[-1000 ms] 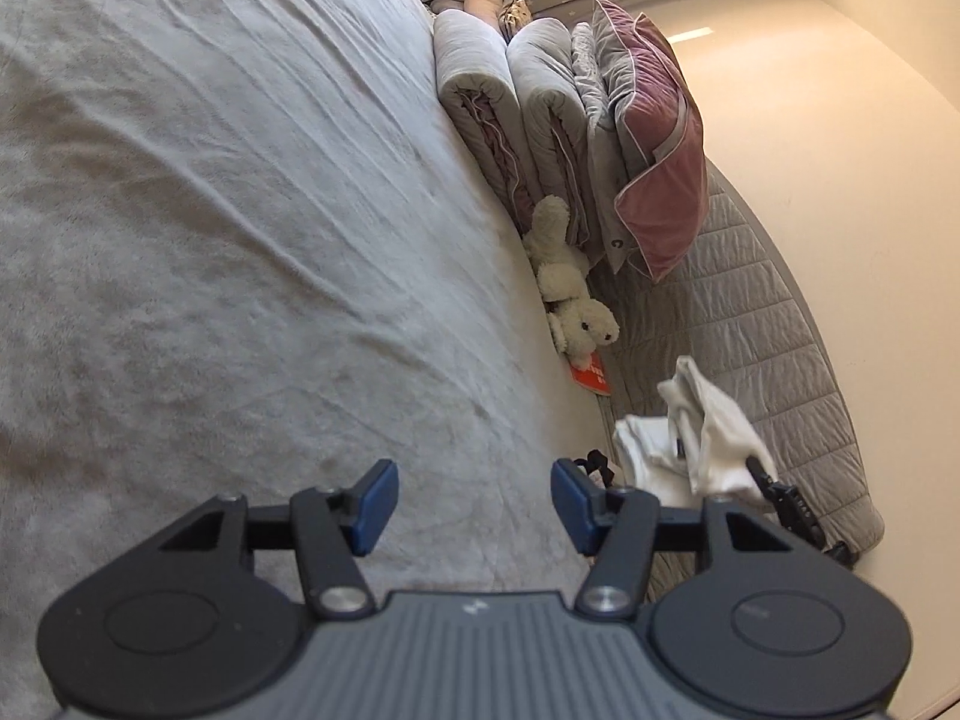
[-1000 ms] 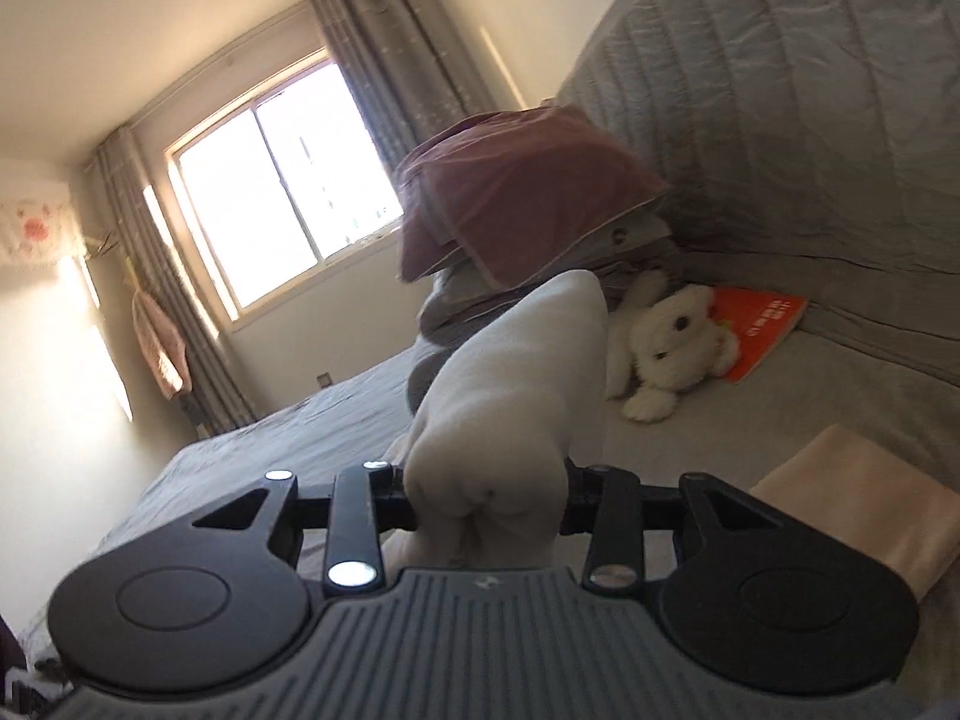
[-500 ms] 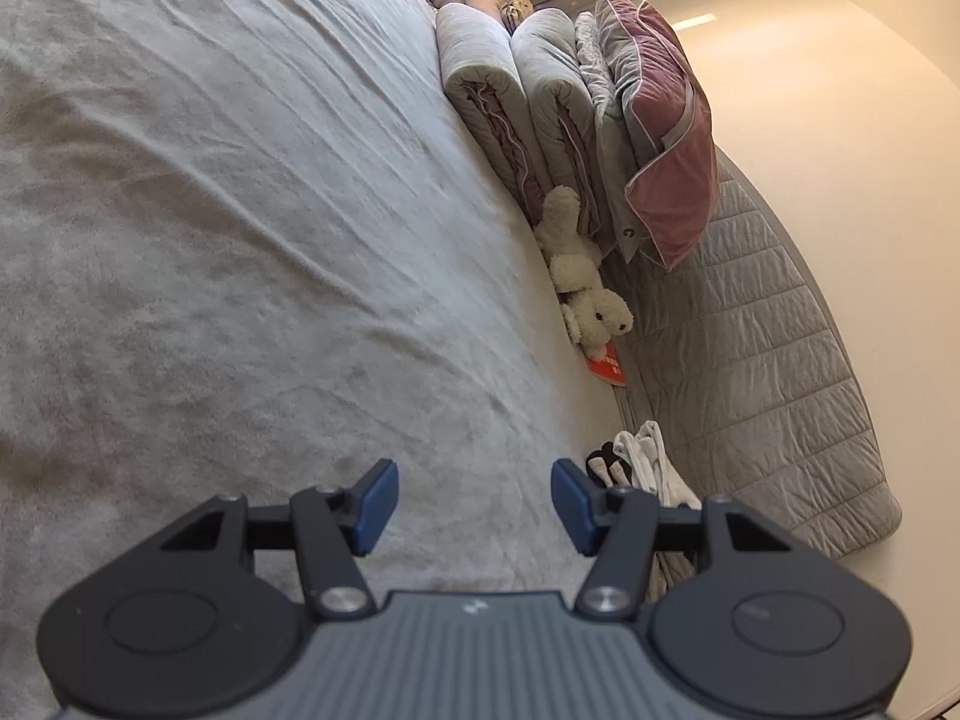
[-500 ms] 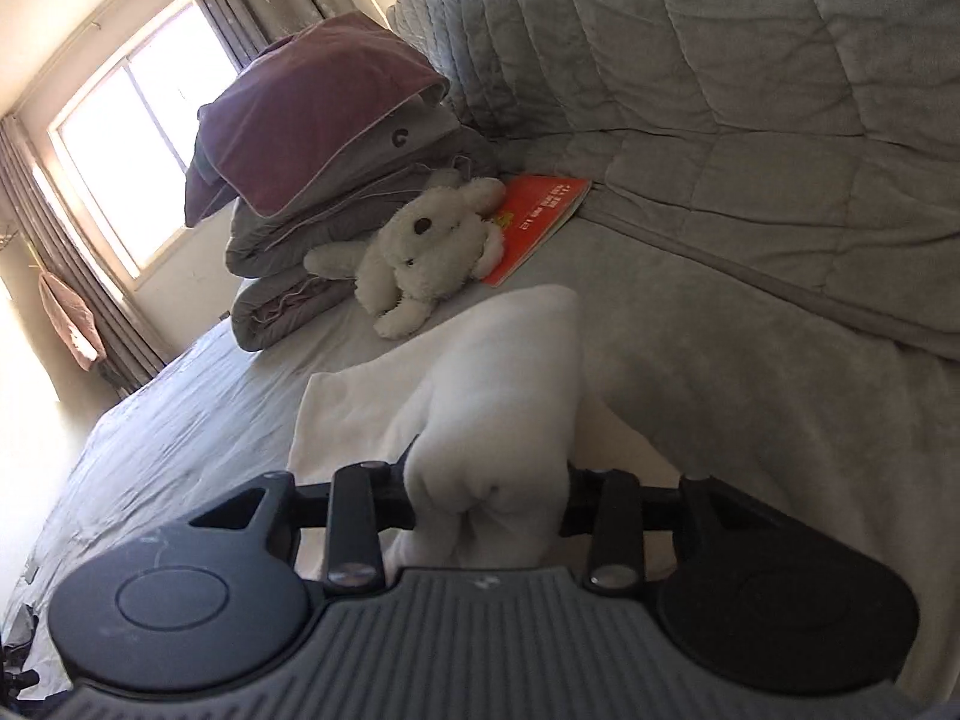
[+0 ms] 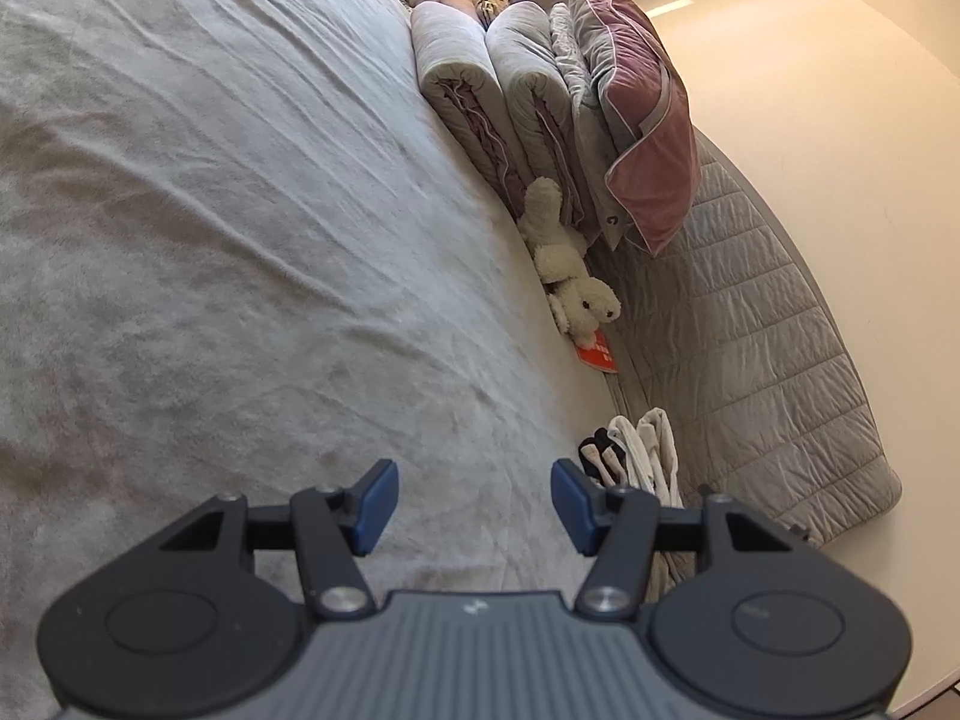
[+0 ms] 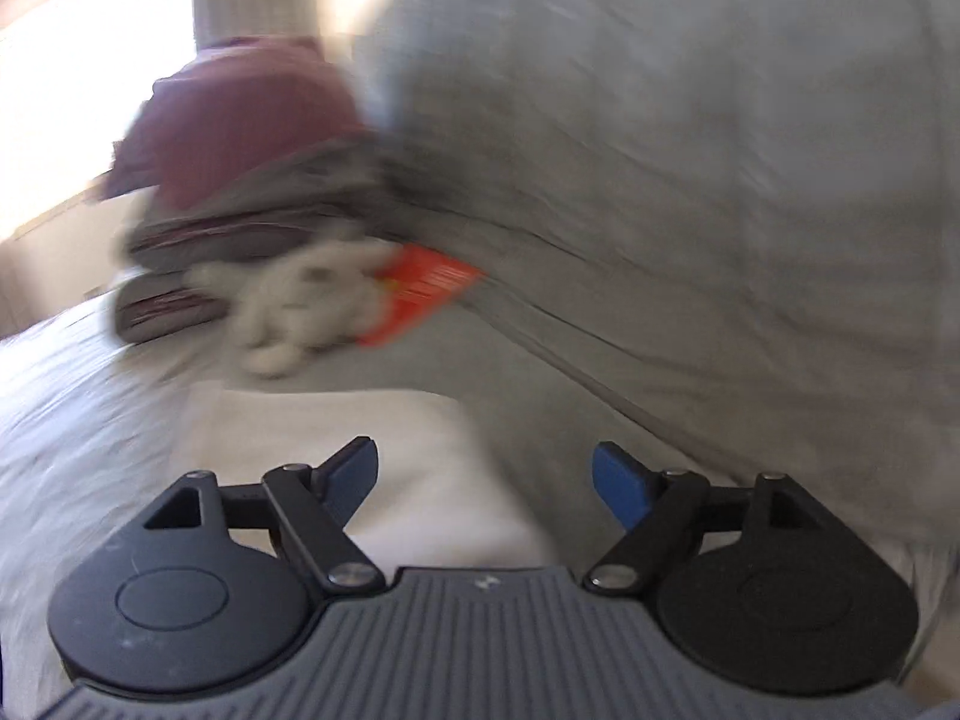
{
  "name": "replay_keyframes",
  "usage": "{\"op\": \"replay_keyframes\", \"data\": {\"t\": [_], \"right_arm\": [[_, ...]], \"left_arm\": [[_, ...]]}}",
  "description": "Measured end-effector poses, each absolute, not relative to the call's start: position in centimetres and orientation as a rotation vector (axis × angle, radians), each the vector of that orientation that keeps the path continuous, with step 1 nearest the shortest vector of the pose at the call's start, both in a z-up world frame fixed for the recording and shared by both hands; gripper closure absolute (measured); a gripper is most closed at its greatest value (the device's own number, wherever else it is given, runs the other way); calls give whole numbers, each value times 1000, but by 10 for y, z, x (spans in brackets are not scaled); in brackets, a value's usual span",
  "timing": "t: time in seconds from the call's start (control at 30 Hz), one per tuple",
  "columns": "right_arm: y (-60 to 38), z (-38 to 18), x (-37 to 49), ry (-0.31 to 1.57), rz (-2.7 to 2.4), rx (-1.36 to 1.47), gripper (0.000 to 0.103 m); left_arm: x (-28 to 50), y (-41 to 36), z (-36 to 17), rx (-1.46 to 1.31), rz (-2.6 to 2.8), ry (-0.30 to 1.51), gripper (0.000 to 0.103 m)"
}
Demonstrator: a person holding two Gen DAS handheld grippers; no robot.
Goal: Fold clothes
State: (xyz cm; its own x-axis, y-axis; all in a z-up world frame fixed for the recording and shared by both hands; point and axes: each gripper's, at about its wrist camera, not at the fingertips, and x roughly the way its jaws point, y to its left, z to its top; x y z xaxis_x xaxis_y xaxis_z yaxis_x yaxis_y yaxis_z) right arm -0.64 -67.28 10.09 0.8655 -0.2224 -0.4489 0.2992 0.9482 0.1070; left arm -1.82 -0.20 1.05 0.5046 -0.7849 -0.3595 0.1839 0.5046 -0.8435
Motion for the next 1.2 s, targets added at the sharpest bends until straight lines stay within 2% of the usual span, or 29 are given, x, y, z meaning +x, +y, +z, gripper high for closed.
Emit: {"op": "replay_keyframes", "data": {"t": [0.27, 0.4, 0.6, 0.7, 0.77, 1.0, 1.03, 1.13, 1.2], "right_arm": [[-587, 100, 23, 483, -108, -14, 21], [-574, 78, 22, 540, -115, -66, 47], [-558, 49, 14, 599, -135, -157, 57], [-560, 44, 14, 628, -123, -163, 57], [-563, 40, 18, 641, -124, -147, 56], [-516, 60, 21, 579, -217, -162, 43], [-506, 67, 16, 554, -187, -138, 35], [-470, 84, 8, 524, -106, -122, 21], [-443, 93, 8, 512, -56, -121, 15]], "left_arm": [[-22, -3, 18, -802, -677, 819, 46], [-22, 7, 21, -804, -659, 808, 46], [-25, 18, 28, -790, -653, 788, 46], [-26, 19, 32, -778, -655, 781, 46], [-26, 17, 34, -768, -652, 777, 46], [-29, 16, 46, -642, -574, 768, 40], [-30, 16, 48, -606, -550, 767, 40], [-31, 18, 53, -504, -463, 764, 35], [-32, 19, 57, -445, -409, 762, 33]]}}
